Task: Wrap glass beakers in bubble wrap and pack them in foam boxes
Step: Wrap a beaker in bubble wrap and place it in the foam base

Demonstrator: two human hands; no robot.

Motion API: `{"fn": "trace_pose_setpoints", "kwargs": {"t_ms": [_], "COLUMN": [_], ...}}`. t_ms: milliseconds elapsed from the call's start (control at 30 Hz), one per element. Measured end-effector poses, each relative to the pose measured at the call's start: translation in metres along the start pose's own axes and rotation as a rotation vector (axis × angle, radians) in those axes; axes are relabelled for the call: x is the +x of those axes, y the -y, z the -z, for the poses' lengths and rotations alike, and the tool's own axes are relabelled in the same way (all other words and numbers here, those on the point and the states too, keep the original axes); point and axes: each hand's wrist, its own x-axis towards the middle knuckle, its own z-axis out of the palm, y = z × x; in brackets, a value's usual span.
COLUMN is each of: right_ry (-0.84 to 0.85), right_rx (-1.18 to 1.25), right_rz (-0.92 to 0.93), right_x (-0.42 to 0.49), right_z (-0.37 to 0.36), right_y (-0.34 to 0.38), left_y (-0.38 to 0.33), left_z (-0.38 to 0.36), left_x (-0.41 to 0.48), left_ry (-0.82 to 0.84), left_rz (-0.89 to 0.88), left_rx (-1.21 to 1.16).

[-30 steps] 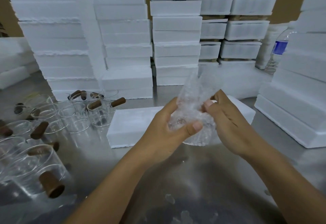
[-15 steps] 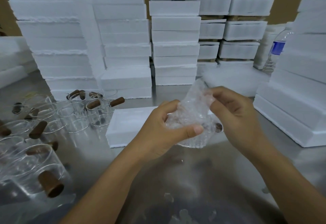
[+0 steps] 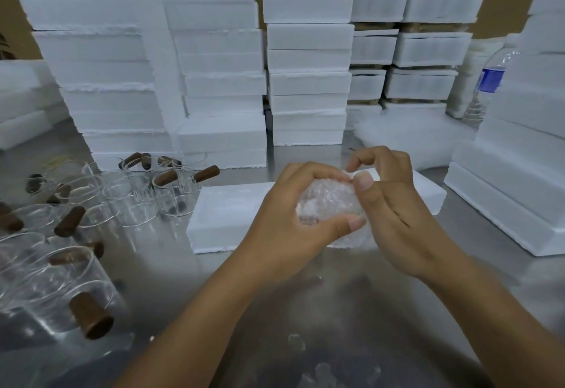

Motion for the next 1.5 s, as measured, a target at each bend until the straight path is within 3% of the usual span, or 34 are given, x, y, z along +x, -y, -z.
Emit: {"fn": "trace_pose_setpoints", "kwargs": {"t_ms": [200, 300, 533, 633, 833, 1100, 1300, 1367, 1500], "right_ry": [-0.319, -0.241, -0.047, -0.054, -0.416, -0.079, -0.198, -0.329, -0.573], "right_rx": [0.011, -0.009, -0.061, -0.031, 0.196, 0.466, 0.58, 0.622, 0.596], "right_rz": [0.176, 0.228, 0.14, 0.131, -0.05, -0.277, -0.396, -0.434, -0.462], "right_x": [0.001, -0.003, -0.003, -0.003, 0.006, 0.008, 0.011, 0.014, 0.018], "right_z": [0.004, -0.001, -0.008, -0.008, 0.007, 0.005, 0.012, 0.018, 0.032], "right_y": [-0.002, -0.003, -0.01, -0.009, -0.01, -0.014, -0.018, -0.023, -0.035], "left_y": [0.005, 0.005, -0.001, -0.001, 0.005, 0.017, 0.022, 0.021, 0.019], "left_z": [0.004, 0.006, 0.002, -0.003, 0.005, 0.002, -0.008, -0.011, -0.021], "left_x": [0.002, 0.001, -0.002, -0.001, 0.004, 0.008, 0.01, 0.01, 0.002], "left_ry": [-0.055, -0.04, -0.024, -0.028, -0.125, -0.185, -0.135, -0.146, -0.069], "left_rz": [0.069, 0.077, 0.008, -0.018, 0.067, 0.205, 0.274, 0.25, 0.088], "left_rx": [0.04, 0.049, -0.064, -0.098, -0.181, -0.46, -0.583, -0.473, 0.023]}}
